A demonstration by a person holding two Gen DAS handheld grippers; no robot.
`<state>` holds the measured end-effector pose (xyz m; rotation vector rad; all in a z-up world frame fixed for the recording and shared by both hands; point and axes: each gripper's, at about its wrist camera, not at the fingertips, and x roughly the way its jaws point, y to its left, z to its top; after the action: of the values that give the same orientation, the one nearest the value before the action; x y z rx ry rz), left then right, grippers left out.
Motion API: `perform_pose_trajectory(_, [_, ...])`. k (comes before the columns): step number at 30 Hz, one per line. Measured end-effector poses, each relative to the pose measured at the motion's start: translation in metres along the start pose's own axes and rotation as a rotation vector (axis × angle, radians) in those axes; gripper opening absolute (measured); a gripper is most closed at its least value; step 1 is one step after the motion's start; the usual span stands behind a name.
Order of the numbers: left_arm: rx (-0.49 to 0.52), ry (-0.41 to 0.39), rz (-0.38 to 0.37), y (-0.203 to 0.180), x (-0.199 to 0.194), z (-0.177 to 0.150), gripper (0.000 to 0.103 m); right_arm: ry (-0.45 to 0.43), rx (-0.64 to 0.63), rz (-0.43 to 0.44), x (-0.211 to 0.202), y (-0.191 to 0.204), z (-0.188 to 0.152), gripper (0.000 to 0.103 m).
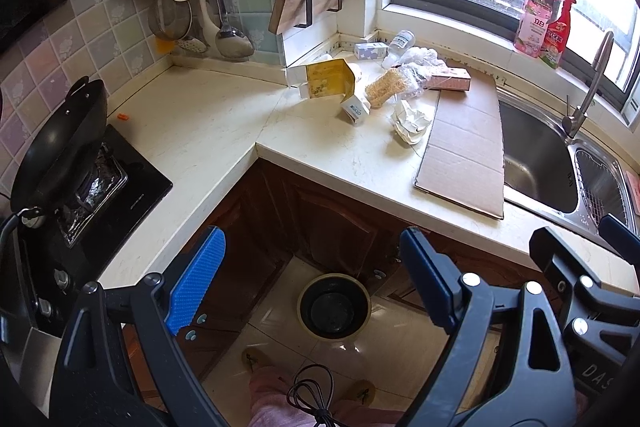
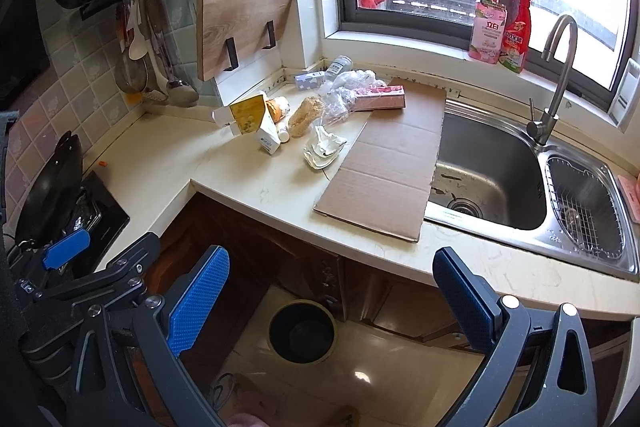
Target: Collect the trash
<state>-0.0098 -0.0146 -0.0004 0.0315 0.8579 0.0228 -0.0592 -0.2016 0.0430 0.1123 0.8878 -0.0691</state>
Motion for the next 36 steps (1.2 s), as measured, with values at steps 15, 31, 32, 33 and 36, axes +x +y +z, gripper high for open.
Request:
perform_pose_trajectory(15, [-0.045,0.061,-0.07,-0.006,0.005,0.019,0.088,-0.049,-0.071,0.07,0.009,-0.025,0.02,0.103])
perform_pose_trajectory(31, [-0.121,0.109,-0.089,0.045,0.074,0.109,0.088,-0.07,-0.042,0.057,0.055,-0.036,0.119,0.103])
perform_pose_trajectory(32, [-0.119,0.109,-0.094,0.045,0.08,0.115,0.088,-0.069,-0.041,0.056,0.06,-0.033,0.127,0.103])
perform_pose_trajectory(33, [-0.117,0.11,-0.101,0.047,0.086,0.121,0.088,-0.068,-0.042,0.058,0.065,-0.03,0.134,0.103])
perform_pose_trajectory(36, [-0.105,0.117,-0.119,0.05,0.111,0.145,0.088,-0.059,-0.052,0.047,0.087,-0.016,0.156,0.103])
